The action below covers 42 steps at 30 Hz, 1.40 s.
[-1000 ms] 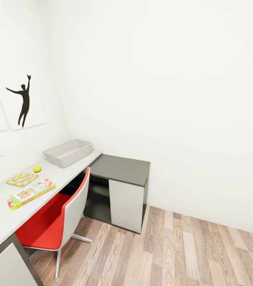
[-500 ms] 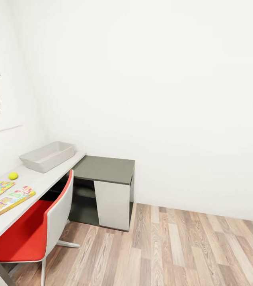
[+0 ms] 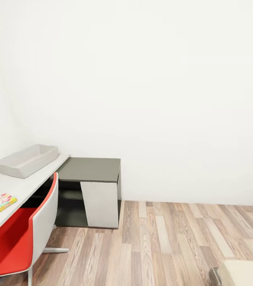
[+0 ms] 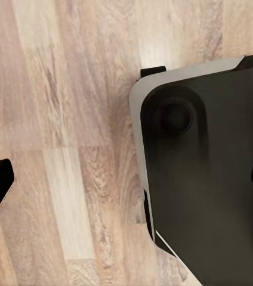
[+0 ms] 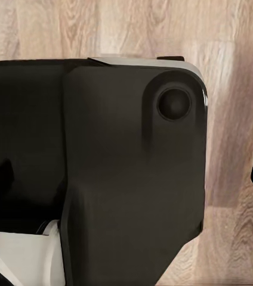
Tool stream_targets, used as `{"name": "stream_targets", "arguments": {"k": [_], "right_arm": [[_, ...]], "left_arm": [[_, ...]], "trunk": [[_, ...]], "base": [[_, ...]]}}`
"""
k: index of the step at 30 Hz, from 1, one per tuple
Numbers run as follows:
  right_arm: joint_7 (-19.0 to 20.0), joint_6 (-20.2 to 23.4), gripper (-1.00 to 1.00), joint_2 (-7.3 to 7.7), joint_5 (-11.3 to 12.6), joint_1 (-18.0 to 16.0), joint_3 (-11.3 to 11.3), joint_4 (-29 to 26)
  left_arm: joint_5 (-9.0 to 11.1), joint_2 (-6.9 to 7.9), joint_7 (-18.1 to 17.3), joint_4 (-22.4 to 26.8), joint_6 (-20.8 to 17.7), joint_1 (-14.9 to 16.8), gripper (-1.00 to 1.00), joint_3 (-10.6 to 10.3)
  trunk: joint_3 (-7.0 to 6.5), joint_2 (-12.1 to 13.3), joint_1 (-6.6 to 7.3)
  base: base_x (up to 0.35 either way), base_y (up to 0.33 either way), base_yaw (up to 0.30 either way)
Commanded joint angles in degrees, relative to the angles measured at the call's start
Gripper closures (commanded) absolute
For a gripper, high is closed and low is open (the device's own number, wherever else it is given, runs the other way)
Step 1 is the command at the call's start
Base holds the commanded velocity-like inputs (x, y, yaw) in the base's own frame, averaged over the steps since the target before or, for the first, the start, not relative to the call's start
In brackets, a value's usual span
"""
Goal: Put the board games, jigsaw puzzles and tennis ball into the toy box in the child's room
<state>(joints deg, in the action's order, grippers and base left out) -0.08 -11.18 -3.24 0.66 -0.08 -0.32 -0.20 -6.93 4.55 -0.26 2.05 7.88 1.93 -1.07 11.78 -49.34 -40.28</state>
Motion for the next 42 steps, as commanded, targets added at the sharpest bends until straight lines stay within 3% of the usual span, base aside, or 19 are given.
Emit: {"name": "stream_targets", "arguments": {"k": [1,21,42], "right_arm": [[0.0,-0.2,-1.00,-0.01,0.1,0.0,0.0,0.0],[0.0,-0.1,-1.00,-0.01,0.0,0.0,0.0,0.0],[0.0,-0.6,-1.00,-0.01,0.0,0.0,0.0,0.0]], "left_arm": [[-0.4,0.02,0.0,0.0,0.2,0.0,-1.00,-0.1],[-0.4,-0.07,0.0,0.0,0.2,0.0,-1.00,-0.1],[-0.4,0.01,-0.1,0.0,-0.1,0.1,-1.00,0.0]], "trunk": [[0.07,-0.1,0.00],[0.07,-0.1,0.00],[-3.70,8.4,4.61]], "base": [[-0.062,0.057,-0.285],[-0.008,0.008,-0.285],[-0.029,0.000,-0.285]]}}
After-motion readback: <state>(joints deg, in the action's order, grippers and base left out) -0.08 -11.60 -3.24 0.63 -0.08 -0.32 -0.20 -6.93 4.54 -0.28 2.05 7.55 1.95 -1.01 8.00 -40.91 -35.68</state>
